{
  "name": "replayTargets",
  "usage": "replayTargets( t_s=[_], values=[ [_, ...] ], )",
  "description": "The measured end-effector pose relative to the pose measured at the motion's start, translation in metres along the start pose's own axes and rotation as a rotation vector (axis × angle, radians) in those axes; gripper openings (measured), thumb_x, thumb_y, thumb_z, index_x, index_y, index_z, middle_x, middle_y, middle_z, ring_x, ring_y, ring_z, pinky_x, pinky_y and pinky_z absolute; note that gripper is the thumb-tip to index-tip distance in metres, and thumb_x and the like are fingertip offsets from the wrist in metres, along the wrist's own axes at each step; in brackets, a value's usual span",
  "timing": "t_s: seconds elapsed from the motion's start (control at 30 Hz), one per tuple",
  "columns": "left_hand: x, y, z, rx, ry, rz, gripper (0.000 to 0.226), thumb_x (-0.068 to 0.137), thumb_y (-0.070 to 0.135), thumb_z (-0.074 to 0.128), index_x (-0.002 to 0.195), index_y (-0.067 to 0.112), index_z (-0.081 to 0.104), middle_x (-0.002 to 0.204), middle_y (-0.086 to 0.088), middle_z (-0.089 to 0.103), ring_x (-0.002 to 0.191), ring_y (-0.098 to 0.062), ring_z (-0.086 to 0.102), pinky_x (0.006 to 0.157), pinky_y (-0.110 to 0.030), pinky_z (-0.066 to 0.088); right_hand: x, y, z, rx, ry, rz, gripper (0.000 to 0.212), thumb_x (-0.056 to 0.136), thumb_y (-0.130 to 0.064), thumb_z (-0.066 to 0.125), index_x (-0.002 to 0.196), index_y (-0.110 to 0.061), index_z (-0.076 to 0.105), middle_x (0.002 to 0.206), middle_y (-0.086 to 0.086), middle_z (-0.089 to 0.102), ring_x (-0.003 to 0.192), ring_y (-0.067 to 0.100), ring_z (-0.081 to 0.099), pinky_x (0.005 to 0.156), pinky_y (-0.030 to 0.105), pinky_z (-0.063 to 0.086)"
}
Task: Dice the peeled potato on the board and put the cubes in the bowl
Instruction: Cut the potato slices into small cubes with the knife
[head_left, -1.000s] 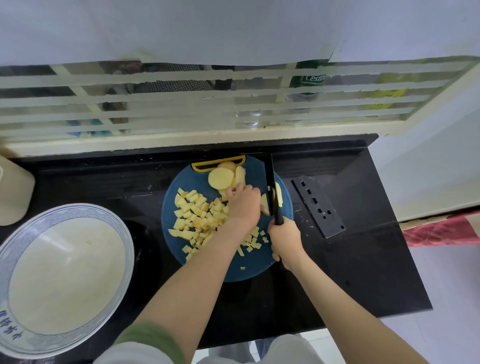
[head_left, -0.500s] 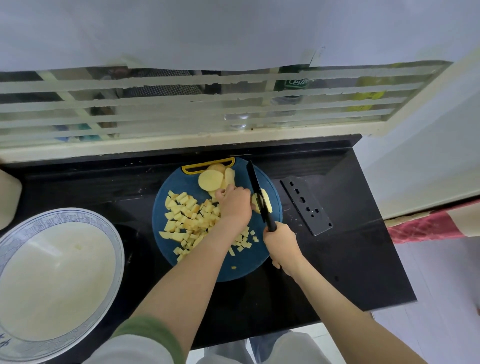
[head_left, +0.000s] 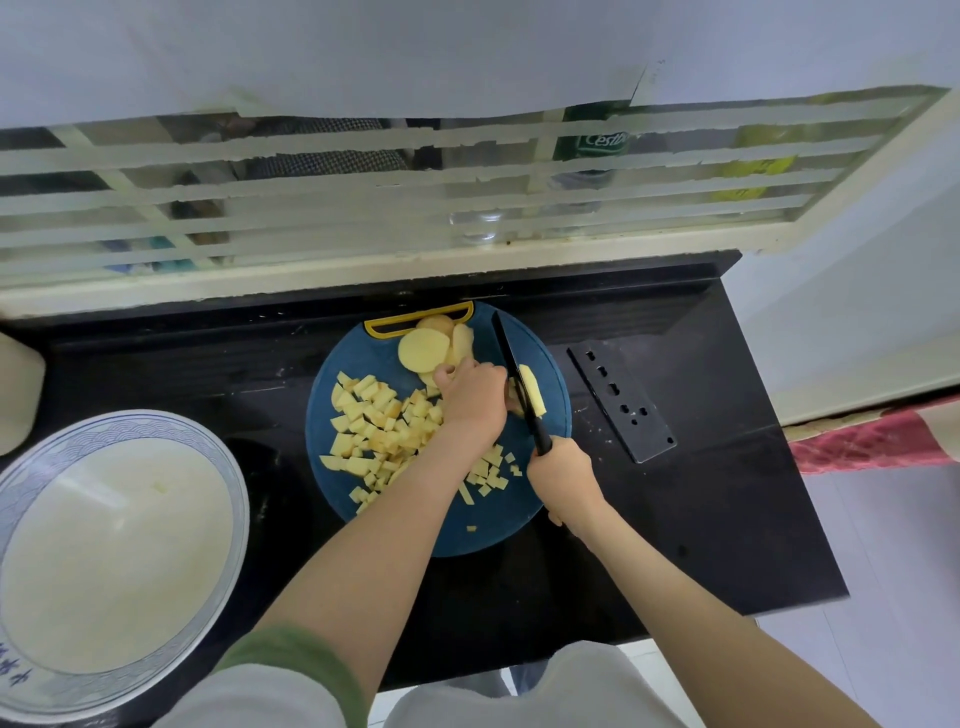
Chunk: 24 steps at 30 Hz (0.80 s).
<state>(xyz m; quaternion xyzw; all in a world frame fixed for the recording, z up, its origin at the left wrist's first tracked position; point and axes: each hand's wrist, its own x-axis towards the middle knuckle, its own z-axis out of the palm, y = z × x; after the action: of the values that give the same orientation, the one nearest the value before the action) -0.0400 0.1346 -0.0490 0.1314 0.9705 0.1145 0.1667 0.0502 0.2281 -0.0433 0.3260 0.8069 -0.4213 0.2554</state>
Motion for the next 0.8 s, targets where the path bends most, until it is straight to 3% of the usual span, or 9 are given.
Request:
replayTargets(
  t_s=[0.23,0.43,0.5,0.6,0.67,0.73,0.8],
  values=[
    [0.000,0.001,-0.002,0.037,-0.028,0.001,0.021,0.090,0.004,0.047,0.101,0.018,0.059,0.105,0.002,0.057,0.115,-0.021,0.041,0.100,-0.042,0.022,0.007,-0.007,0.002,0.041,0.001,0.016,0.025,0.098,-0.011,0.039,0.074,-0.013,0.046,0.072,0.007,0.050,0.065,0.023,0.053,0.053,0.031,0.043],
    [-0.010,0.003,-0.005,0.067,-0.004,0.002,0.018,0.093,0.012,0.048,0.106,0.020,0.057,0.109,0.002,0.056,0.117,-0.021,0.041,0.100,-0.041,0.021,0.002,-0.005,-0.001,0.059,0.026,-0.047,0.023,0.098,-0.012,0.040,0.076,-0.011,0.047,0.069,0.004,0.048,0.057,0.015,0.044,0.049,0.026,0.036],
    [-0.017,0.001,-0.008,0.038,0.102,-0.015,0.019,0.092,0.012,0.047,0.107,0.020,0.056,0.109,0.003,0.056,0.115,-0.021,0.043,0.097,-0.039,0.020,-0.003,-0.003,-0.004,-0.065,0.055,-0.099,0.021,0.097,-0.010,0.039,0.078,-0.011,0.047,0.070,0.004,0.050,0.059,0.015,0.046,0.049,0.025,0.037],
    [-0.030,-0.001,-0.020,-0.097,0.417,-0.061,0.021,0.089,0.013,0.052,0.108,0.019,0.059,0.103,0.002,0.059,0.105,-0.022,0.050,0.088,-0.035,0.017,-0.012,0.002,-0.012,-0.245,0.098,-0.144,0.013,0.095,-0.010,0.041,0.088,-0.011,0.051,0.077,0.005,0.057,0.066,0.018,0.056,0.054,0.027,0.045],
    [-0.031,-0.004,-0.028,-0.123,0.569,0.098,0.024,0.087,0.016,0.057,0.110,0.019,0.063,0.101,0.002,0.063,0.099,-0.024,0.056,0.083,-0.034,0.017,-0.017,0.007,-0.019,-0.397,0.140,-0.181,0.008,0.094,-0.010,0.043,0.091,-0.014,0.050,0.077,0.002,0.057,0.068,0.021,0.058,0.058,0.030,0.046],
    [-0.030,-0.006,-0.040,-0.006,0.401,0.357,0.031,0.094,0.029,0.049,0.122,0.028,0.060,0.116,0.007,0.063,0.113,-0.022,0.052,0.088,-0.035,0.015,-0.022,0.012,-0.026,-0.561,0.195,-0.225,0.009,0.095,-0.013,0.045,0.101,-0.014,0.052,0.079,0.001,0.057,0.068,0.021,0.056,0.060,0.031,0.045],
    [-0.027,-0.006,-0.051,0.135,0.021,0.492,0.040,0.099,0.041,0.039,0.138,0.038,0.045,0.138,0.016,0.050,0.135,-0.018,0.030,0.101,-0.041,0.006,-0.026,0.015,-0.033,-0.685,0.230,-0.259,0.020,0.096,-0.014,0.044,0.114,-0.015,0.052,0.086,0.003,0.062,0.069,0.022,0.055,0.060,0.031,0.043]
  ],
)
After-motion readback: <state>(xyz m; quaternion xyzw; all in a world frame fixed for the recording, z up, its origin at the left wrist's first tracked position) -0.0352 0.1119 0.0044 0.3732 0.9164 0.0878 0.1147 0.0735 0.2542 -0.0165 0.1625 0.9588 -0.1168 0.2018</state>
